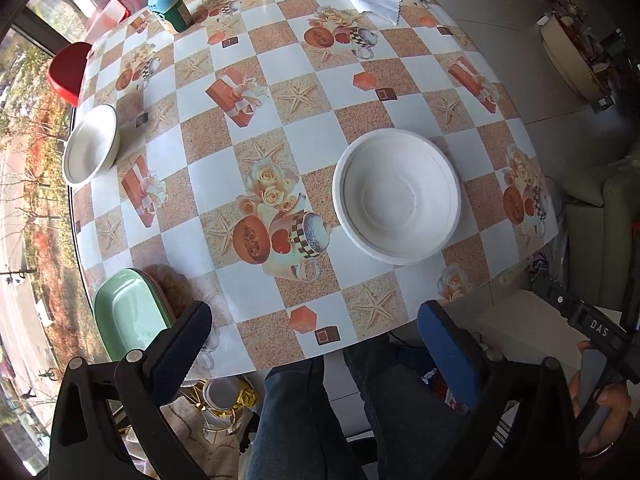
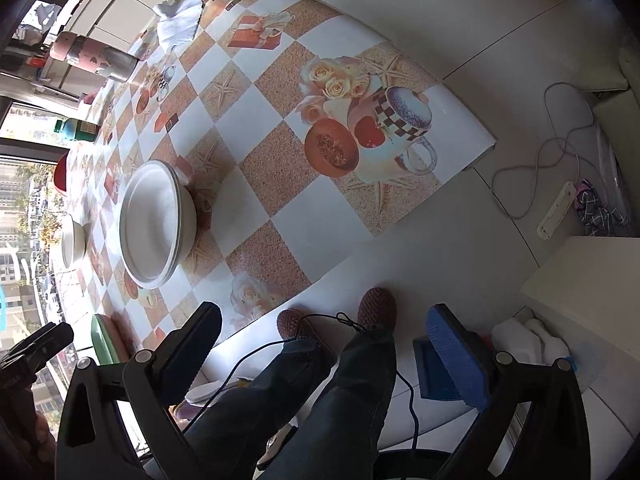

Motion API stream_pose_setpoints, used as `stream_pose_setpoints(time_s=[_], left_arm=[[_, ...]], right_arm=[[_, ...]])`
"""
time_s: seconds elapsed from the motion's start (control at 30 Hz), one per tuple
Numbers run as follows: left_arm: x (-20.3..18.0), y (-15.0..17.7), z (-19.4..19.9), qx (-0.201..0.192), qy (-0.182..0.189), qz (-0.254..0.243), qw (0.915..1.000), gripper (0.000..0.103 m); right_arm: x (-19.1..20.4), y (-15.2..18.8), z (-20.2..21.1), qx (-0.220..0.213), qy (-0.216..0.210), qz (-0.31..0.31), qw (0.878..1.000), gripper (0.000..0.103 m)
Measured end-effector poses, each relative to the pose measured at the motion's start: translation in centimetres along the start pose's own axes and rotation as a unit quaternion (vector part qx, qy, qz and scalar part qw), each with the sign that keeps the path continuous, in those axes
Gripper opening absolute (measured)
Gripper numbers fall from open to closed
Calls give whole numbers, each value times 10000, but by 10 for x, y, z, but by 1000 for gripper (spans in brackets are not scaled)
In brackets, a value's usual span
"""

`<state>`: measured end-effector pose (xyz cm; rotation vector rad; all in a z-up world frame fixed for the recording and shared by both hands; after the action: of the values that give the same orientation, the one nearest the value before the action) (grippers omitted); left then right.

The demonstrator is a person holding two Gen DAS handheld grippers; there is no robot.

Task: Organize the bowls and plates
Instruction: 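Lower the white bowl onto the table and open both grippers, then move both grippers to the white bowl and close on its rim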

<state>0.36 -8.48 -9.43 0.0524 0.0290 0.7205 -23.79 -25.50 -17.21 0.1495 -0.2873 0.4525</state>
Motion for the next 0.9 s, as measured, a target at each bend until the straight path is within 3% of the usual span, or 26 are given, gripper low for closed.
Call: stream_pose_setpoints(time_s=[0.2,0.37,0.67,0.9], left_arm=[[27,-18,30,-462,389,167,9980,103],[72,-41,36,-718,470,242,9960,103],[209,-82,16,-761,384,1197,9891,103],[321,-100,-11,-834,-24,2149,9731,103]], right_arm=[[53,-14,9,-86,-44,505,9987,103],[121,-23,8,-127,-56,1081,9940,103],[262,-33,-17,27,353,1996,9792,103],[367,-44,-69,507,767,2610,9609,103]])
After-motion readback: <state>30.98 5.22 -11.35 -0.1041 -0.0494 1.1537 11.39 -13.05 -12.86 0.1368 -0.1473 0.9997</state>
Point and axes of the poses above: each gripper's, at about its wrist camera, not at the fingertips, and z roughly against the way its jaws point, x to its left, y to its underside, the point moved 4 cm from there along -z, roughly the way its jaws point, and after that the axes turned 6 degrees about x, right-handed, at the moved point
